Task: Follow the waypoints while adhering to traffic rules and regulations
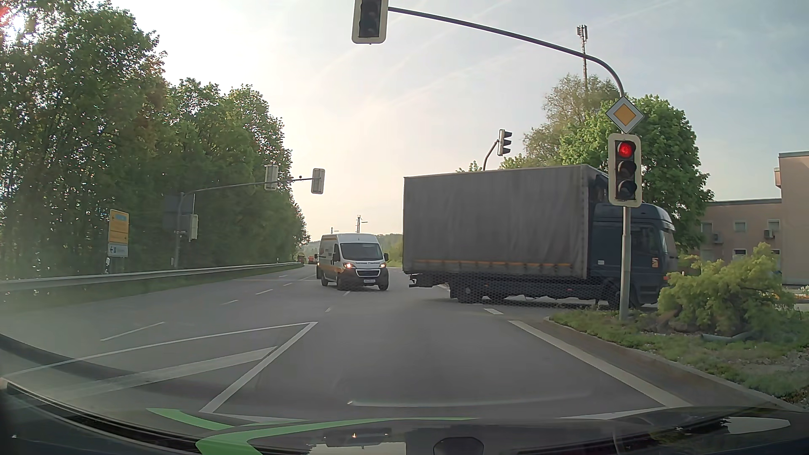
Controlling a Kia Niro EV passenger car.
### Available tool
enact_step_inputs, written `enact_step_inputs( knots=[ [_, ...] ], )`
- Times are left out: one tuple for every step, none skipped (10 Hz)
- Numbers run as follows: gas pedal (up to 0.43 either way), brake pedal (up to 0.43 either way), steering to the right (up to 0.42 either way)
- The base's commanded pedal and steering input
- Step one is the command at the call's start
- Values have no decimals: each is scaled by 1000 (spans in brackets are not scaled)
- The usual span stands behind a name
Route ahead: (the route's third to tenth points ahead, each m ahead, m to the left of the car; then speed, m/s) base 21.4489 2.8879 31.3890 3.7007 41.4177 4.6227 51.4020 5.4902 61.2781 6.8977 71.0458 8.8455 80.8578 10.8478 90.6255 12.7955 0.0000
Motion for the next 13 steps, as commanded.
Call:
enact_step_inputs(
  knots=[
    [0, 244, 2],
    [0, 244, 2],
    [0, 244, 2],
    [0, 244, 2],
    [0, 244, 2],
    [0, 244, 2],
    [0, 244, 2],
    [0, 244, 2],
    [0, 244, 2],
    [0, 244, 2],
    [0, 244, 2],
    [0, 244, 2],
    [0, 244, 3]
  ],
)
